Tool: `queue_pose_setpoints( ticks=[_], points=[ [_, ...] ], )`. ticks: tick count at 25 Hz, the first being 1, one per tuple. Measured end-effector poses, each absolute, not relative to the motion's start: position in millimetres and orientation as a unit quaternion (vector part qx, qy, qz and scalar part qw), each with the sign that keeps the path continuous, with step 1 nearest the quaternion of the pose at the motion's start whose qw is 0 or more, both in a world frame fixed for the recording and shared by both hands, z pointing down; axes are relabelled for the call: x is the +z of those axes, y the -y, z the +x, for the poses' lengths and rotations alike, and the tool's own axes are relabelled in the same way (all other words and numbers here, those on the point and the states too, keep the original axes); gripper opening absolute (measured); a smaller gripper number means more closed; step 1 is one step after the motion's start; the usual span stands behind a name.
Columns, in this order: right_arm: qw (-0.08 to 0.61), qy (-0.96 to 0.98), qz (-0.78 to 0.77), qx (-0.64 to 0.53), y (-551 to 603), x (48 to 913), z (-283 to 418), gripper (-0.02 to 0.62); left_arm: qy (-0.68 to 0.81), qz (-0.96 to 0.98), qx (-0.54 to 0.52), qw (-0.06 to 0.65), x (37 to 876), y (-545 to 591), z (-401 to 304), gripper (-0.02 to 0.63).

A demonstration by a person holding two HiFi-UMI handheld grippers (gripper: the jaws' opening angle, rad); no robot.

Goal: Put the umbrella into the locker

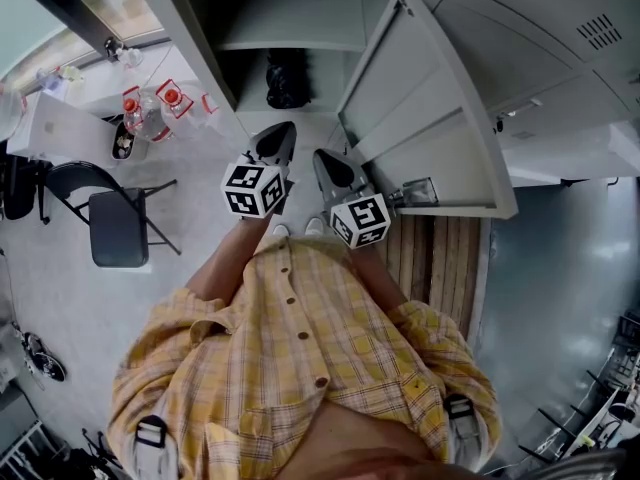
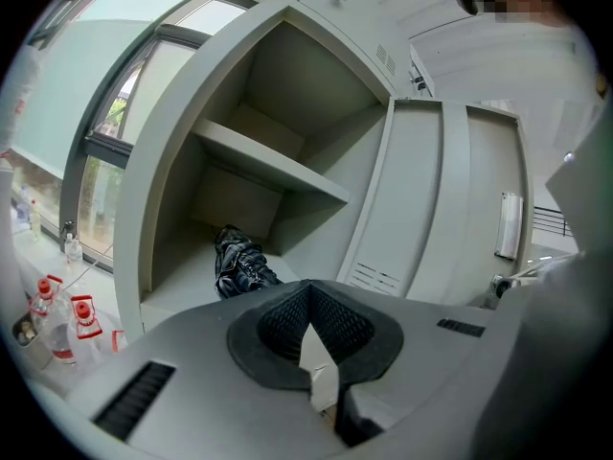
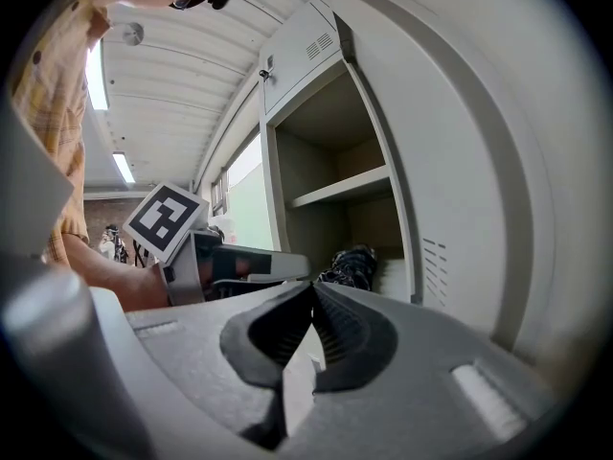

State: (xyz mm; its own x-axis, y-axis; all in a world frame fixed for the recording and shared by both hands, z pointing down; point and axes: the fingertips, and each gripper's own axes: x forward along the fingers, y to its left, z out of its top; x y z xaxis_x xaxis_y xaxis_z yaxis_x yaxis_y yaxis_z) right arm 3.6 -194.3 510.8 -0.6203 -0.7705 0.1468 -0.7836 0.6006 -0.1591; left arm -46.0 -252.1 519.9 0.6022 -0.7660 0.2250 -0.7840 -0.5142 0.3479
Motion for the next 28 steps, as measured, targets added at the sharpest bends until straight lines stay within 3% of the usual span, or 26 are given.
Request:
queue_pose_setpoints(
  ticks=[28],
  points=[
    [0.029,0.892,0.438,0.108,189,506,3,-0.002,0.419,0.892,0.056,0.163,531,212,-50,0.005]
  ],
)
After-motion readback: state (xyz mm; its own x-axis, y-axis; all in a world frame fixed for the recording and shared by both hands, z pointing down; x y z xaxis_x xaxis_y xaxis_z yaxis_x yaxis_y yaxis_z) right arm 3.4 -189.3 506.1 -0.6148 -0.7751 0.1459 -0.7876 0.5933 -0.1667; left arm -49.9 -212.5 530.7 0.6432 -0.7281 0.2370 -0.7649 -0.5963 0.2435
